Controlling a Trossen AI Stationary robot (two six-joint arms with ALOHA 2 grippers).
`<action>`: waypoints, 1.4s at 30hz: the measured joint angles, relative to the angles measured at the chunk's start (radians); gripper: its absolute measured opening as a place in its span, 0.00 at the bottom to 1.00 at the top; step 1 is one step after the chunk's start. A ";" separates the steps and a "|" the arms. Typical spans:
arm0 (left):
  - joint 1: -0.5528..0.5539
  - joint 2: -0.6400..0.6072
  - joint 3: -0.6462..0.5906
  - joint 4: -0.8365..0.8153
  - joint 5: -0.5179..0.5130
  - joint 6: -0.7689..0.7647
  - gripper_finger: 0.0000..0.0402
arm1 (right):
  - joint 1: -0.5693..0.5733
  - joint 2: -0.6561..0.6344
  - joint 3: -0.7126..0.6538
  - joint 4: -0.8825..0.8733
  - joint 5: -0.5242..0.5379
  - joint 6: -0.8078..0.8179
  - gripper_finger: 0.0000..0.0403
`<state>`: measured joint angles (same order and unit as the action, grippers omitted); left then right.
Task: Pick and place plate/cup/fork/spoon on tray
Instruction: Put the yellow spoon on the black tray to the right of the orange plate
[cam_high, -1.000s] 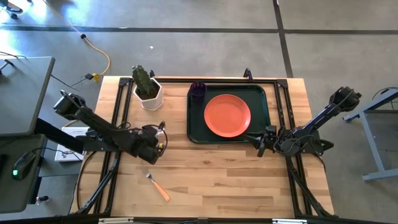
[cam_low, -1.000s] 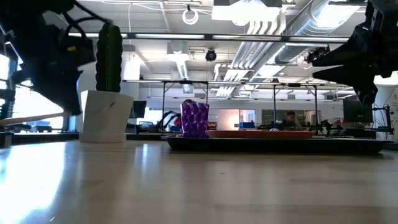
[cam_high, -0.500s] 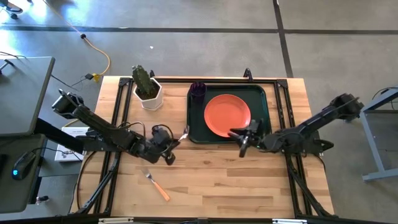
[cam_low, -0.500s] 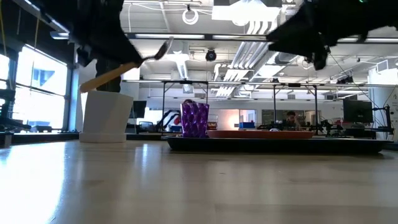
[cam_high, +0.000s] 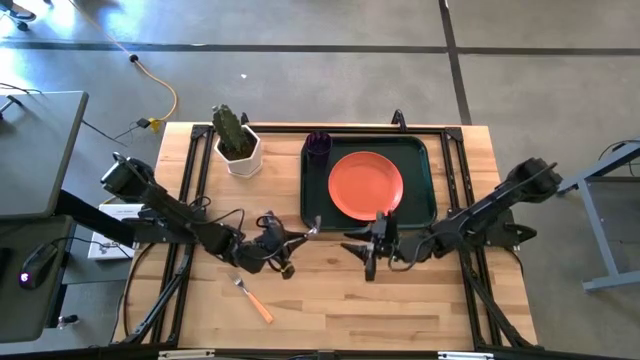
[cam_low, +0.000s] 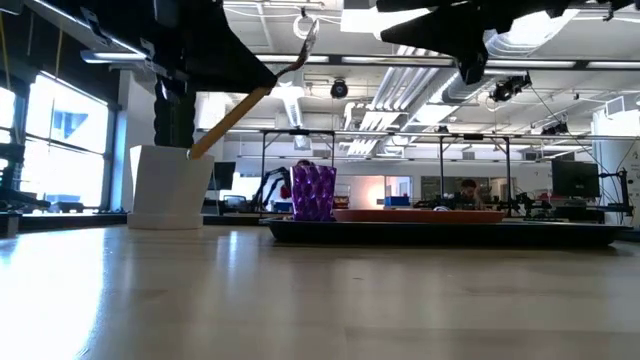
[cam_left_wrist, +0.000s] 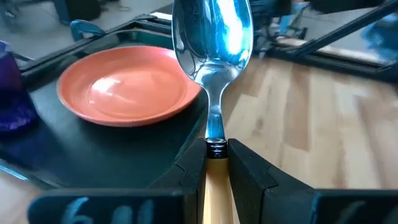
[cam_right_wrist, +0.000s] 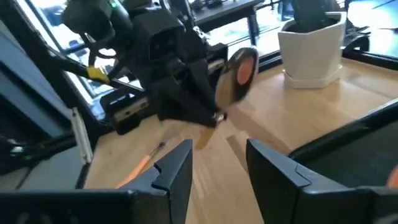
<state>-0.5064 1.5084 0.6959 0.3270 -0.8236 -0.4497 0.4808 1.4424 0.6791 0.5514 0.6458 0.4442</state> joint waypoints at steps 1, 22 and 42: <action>0.000 0.009 -0.001 0.019 -0.017 0.015 0.11 | 0.013 0.006 0.002 -0.002 0.027 0.005 0.35; -0.036 0.349 0.271 0.087 -0.297 0.572 0.11 | 0.050 0.019 0.014 -0.042 0.202 -0.003 0.35; -0.002 0.429 0.389 -0.002 -0.593 0.544 0.11 | 0.158 0.001 0.013 -0.123 0.514 0.090 0.35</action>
<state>-0.5087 1.9369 1.0851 0.3252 -1.4162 0.0939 0.6383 1.4429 0.6922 0.4283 1.1602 0.5338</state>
